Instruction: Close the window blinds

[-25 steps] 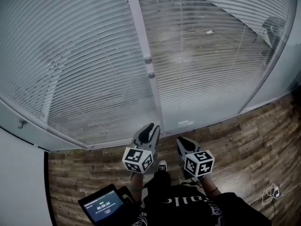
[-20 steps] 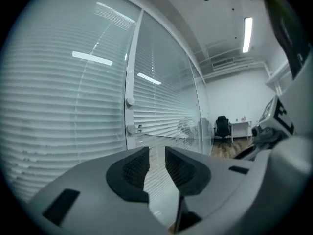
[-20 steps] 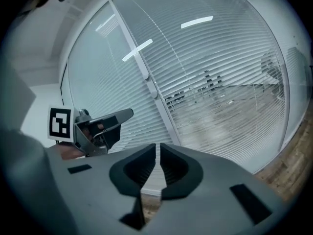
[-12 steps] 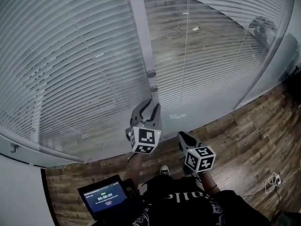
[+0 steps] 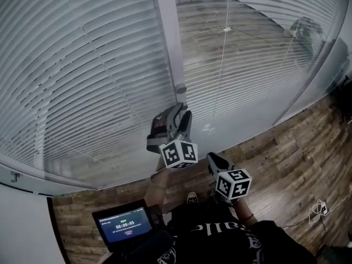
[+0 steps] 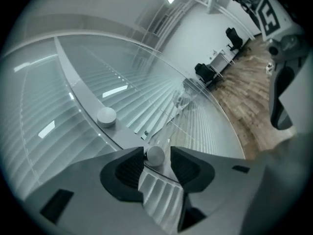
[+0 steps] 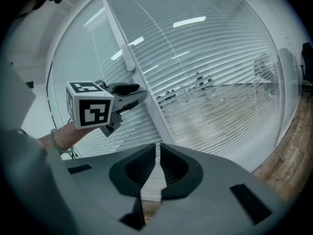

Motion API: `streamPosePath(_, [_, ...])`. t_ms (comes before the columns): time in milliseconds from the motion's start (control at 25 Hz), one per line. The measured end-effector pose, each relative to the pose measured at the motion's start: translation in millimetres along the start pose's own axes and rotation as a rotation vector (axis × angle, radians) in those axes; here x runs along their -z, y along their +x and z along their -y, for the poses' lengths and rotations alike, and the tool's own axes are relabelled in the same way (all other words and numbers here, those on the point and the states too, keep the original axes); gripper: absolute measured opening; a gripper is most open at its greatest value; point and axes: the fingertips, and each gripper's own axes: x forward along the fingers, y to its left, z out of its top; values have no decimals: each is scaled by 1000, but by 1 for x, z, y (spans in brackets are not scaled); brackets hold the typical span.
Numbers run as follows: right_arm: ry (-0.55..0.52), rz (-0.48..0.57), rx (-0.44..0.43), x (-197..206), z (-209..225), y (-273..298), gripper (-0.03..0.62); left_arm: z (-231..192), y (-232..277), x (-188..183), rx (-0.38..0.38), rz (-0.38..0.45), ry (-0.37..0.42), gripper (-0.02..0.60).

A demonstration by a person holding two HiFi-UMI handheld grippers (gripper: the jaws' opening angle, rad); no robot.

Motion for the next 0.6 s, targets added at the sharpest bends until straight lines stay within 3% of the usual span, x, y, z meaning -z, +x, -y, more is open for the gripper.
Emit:
streamPosePath(160, [0,-19,-15,-5,11,3,41,-4,1,-4,-18,-26,114,133])
streamPosePath(240, [-4,-25,-22,-9,17,3,41,-3,3,-6,-33,-36,94,133])
streamPosePath(280, [-6,-27,-28,-11,19,3,41,-3,3,-6,-51,-41,37,132])
streamPosePath(360, [-13,-35,-42,-15,22,5,41,-7,3,-3,-110,-31,-211,129])
streamPosePath(520, [-30,-59,-61,-17,28,9,41,-20,0,10,-244,49,-940,121])
streamPosePath(600, [-31,-70,-65,-17,34,8,41,-24,-3,12,-271,82,-1256,120])
